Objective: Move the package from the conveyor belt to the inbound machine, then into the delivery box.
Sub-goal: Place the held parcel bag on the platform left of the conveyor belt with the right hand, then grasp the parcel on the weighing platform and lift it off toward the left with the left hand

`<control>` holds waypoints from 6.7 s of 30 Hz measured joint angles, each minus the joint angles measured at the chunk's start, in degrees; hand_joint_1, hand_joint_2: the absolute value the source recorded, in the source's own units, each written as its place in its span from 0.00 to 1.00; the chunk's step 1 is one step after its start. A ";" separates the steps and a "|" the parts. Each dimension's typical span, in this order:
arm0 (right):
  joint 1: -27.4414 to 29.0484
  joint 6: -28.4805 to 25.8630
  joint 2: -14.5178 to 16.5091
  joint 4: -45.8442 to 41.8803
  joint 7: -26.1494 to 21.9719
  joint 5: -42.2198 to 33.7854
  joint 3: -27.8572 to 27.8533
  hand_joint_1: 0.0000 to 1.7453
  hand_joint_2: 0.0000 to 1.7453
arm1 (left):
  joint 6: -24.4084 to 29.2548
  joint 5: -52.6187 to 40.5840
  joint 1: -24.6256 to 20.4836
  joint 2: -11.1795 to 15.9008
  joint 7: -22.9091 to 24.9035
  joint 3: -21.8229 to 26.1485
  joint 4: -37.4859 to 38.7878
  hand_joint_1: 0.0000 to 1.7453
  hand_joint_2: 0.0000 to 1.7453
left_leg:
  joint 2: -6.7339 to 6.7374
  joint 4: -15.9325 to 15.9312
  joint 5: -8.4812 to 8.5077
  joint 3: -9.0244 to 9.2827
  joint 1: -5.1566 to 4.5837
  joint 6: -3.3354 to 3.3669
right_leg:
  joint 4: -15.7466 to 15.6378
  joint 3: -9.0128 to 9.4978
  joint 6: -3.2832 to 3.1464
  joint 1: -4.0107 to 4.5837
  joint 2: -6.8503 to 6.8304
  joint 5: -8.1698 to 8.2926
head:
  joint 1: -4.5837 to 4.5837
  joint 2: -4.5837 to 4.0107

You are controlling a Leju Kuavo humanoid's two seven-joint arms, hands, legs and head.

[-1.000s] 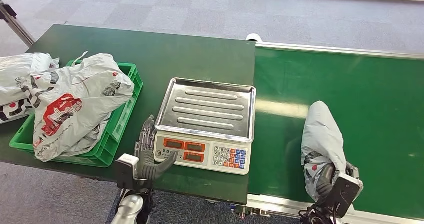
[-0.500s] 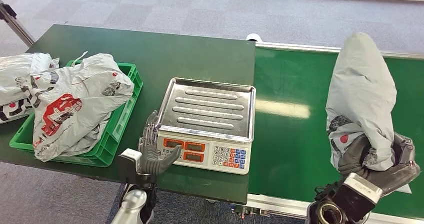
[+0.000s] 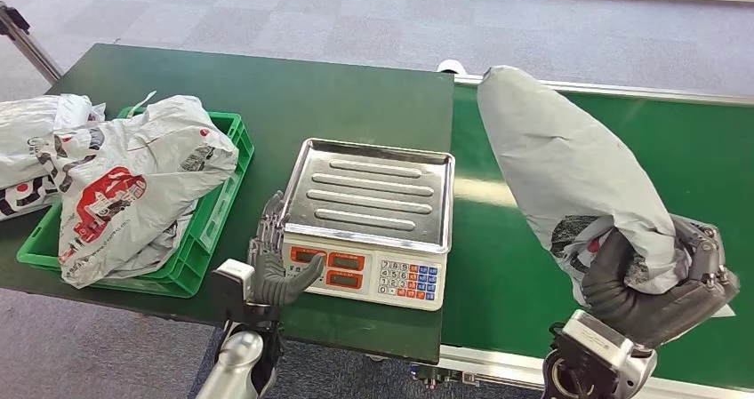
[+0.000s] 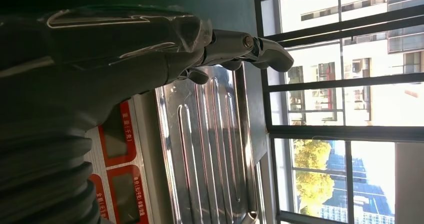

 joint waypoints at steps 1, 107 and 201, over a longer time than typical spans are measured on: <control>-0.47 0.00 0.18 0.52 0.00 2.87 0.19 1.00 1.00 | -0.28 -0.03 -0.11 -0.03 0.00 0.01 0.06 0.00 1.00 | 0.02 0.00 0.00 0.00 0.01 0.00 | 0.00 0.00 0.00 0.01 0.01 0.00 | 0.00 0.00; -1.29 13.62 -11.17 18.44 -0.15 -33.42 18.86 0.00 1.00 | -0.23 1.80 -1.20 1.32 0.00 0.50 1.37 0.00 1.00 | 0.14 0.00 0.00 0.13 0.02 -0.01 | 0.01 0.06 -0.03 0.01 0.14 0.03 | 0.01 0.00; -0.05 27.82 -8.80 34.14 -0.15 -24.50 4.90 0.00 1.00 | 4.54 -37.29 -29.59 5.73 14.77 -13.27 30.82 1.00 1.00 | -0.01 0.01 0.03 0.13 0.01 0.00 | 0.01 0.12 -0.01 0.00 0.06 0.04 | 0.01 0.00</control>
